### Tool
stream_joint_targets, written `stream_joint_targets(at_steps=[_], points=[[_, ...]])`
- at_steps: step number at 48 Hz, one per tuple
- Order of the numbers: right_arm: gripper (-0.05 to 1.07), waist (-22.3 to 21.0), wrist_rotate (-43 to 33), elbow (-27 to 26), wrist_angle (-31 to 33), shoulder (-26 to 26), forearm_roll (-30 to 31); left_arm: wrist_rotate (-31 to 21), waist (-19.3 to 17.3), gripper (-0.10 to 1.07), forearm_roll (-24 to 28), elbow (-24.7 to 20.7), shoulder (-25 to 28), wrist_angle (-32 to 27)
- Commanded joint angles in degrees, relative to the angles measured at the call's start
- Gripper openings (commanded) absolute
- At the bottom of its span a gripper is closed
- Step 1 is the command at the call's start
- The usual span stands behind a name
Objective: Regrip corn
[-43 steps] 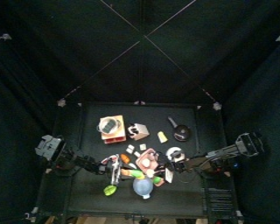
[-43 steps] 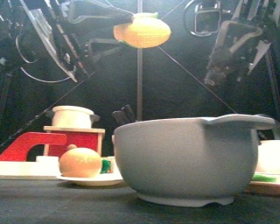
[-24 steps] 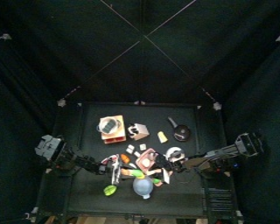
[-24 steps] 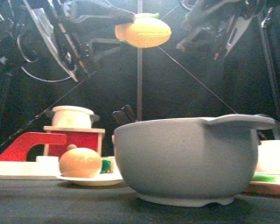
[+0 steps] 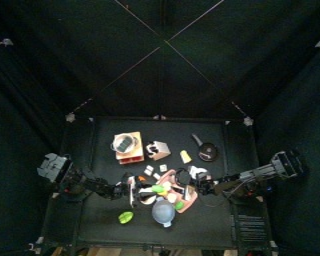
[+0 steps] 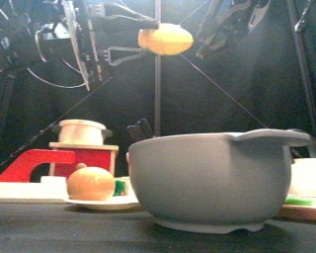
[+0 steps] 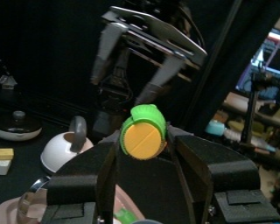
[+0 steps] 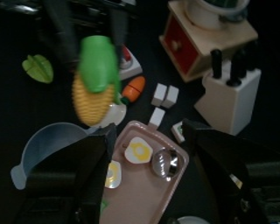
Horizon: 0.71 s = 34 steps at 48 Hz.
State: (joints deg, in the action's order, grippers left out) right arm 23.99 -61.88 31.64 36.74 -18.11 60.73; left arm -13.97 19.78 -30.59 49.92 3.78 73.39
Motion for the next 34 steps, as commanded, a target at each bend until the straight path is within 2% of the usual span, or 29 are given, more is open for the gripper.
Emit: stream_joint_targets(at_steps=[1, 3, 8, 13, 20, 34], points=[[0.93, 1.76, -5.36, -0.35, 1.41, 0.0, 9.14, -2.46, -0.26, 0.73, -0.7, -0.97, -0.88, 0.26], [0.93, 2.81, -8.79, -0.18, 3.16, 0.09, 13.18, -3.43, -0.35, 0.73, -0.79, -0.88, -0.53, 0.26], [0.94, 3.43, -12.92, 0.44, 4.92, 0.62, 16.44, -3.96, -0.44, 0.73, -0.7, -1.23, -0.09, 0.26], [0.96, 3.34, -14.85, 0.35, 5.71, 1.49, 17.49, -4.04, -0.53, 0.73, -0.79, -1.32, 0.26, 0.26], [1.04, 3.25, -15.21, -0.79, 5.98, 2.9, 18.98, -4.04, -0.62, 0.73, -0.88, -1.41, 0.44, 0.26], [1.04, 2.11, -14.68, -2.9, 6.06, 7.82, 19.42, -3.96, -0.7, 0.73, -0.7, -1.76, 0.53, 0.26]])
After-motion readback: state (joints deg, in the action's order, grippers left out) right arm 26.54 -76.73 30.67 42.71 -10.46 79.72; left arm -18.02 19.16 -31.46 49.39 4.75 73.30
